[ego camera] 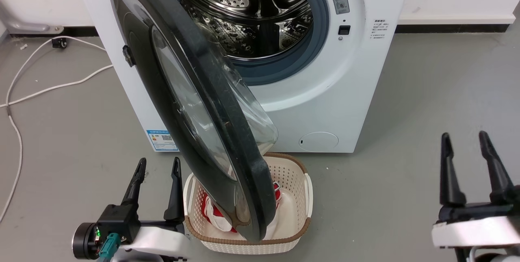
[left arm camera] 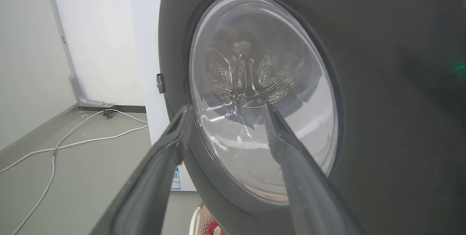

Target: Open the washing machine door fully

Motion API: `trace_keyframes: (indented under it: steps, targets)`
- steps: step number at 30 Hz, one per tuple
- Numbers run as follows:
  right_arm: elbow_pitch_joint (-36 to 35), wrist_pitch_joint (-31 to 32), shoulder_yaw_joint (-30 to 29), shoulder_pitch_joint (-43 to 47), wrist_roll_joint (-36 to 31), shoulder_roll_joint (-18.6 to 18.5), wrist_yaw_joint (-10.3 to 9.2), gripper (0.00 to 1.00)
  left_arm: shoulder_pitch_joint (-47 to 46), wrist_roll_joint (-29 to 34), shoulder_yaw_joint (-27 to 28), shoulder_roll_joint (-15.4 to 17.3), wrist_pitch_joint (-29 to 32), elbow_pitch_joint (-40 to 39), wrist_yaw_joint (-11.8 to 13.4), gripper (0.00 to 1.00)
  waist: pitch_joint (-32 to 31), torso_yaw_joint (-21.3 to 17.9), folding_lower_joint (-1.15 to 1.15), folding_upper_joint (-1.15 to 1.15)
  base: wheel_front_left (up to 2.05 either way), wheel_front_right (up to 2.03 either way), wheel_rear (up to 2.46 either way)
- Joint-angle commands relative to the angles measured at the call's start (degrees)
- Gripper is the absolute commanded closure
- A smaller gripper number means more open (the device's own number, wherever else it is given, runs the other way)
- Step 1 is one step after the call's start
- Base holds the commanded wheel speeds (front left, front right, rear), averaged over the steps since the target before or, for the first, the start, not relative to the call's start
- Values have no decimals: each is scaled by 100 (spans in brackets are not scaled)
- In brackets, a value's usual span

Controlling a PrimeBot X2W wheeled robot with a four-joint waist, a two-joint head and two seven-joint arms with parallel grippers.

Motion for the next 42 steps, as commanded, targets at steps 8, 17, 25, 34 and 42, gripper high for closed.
trace_keyframes:
  steps: [8, 17, 25, 34, 42]
  targets:
    - [-206, 241, 215, 666, -705, 175, -2, 0, -6, 72, 0, 0, -15, -24, 19, 0, 8, 17, 0, 0, 0, 0, 0]
    - [377, 100, 169, 572, -185, 179, -2, 0, -8, 101, -28, 1, -15, -30, -16, 0, 2, 9, 0, 0, 0, 0, 0]
    - [506, 36, 148, 471, -181, 180, -2, 0, -18, 106, -22, 1, -15, 5, -70, 51, 6, 7, 0, 0, 0, 0, 0]
    - [569, 4, 162, 464, -134, 180, -2, 0, 5, 25, -1, 1, -15, -37, -101, 100, 31, -8, 0, 0, 0, 0, 0]
    - [619, -20, 148, 461, -64, 180, -2, 0, -181, -104, 70, 2, -15, -546, -85, 100, 65, 26, 0, 0, 0, 0, 0]
